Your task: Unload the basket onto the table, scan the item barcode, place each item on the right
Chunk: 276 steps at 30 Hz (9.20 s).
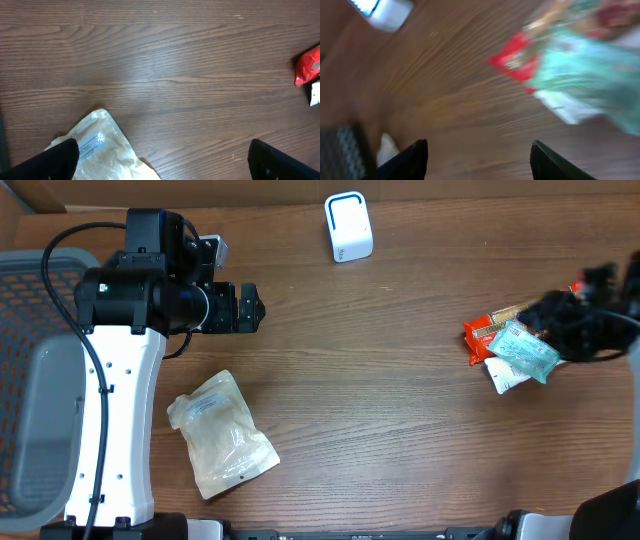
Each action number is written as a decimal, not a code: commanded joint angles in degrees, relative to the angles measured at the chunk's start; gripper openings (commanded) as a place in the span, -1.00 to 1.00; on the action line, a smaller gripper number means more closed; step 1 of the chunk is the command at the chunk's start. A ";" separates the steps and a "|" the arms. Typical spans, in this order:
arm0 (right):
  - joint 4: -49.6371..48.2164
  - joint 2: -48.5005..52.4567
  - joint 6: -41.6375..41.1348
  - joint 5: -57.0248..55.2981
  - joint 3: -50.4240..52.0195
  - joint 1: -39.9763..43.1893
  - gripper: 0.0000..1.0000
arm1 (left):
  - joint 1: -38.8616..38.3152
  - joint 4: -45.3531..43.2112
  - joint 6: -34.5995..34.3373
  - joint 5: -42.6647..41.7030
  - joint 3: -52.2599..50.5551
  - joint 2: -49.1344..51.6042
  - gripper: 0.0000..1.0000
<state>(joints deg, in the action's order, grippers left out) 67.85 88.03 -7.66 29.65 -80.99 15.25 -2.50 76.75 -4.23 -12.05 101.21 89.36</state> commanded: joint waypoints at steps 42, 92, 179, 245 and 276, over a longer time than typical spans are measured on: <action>-54.47 34.69 -3.91 -0.07 -0.09 -68.94 0.52 | 7.74 5.29 -6.08 -6.82 15.26 -1.27 1.00; -49.16 30.01 -3.17 -4.79 -0.52 -67.56 -0.18 | 7.74 8.87 -6.08 -2.56 15.26 -1.27 1.00; -33.31 28.74 11.93 -46.49 -2.62 -76.65 0.45 | 7.74 8.74 -6.08 -2.54 15.26 -1.25 0.99; -7.80 14.47 -12.07 -20.76 -5.88 -36.26 -0.93 | 7.74 8.74 -6.10 -2.54 15.26 -1.25 0.99; -17.75 14.91 -8.20 2.51 14.27 -23.28 0.80 | 7.74 8.74 -6.08 -2.54 15.26 -1.25 0.99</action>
<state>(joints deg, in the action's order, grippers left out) 50.89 102.98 -15.44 27.09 -67.35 -9.47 5.28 85.73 -9.50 -14.76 115.57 88.75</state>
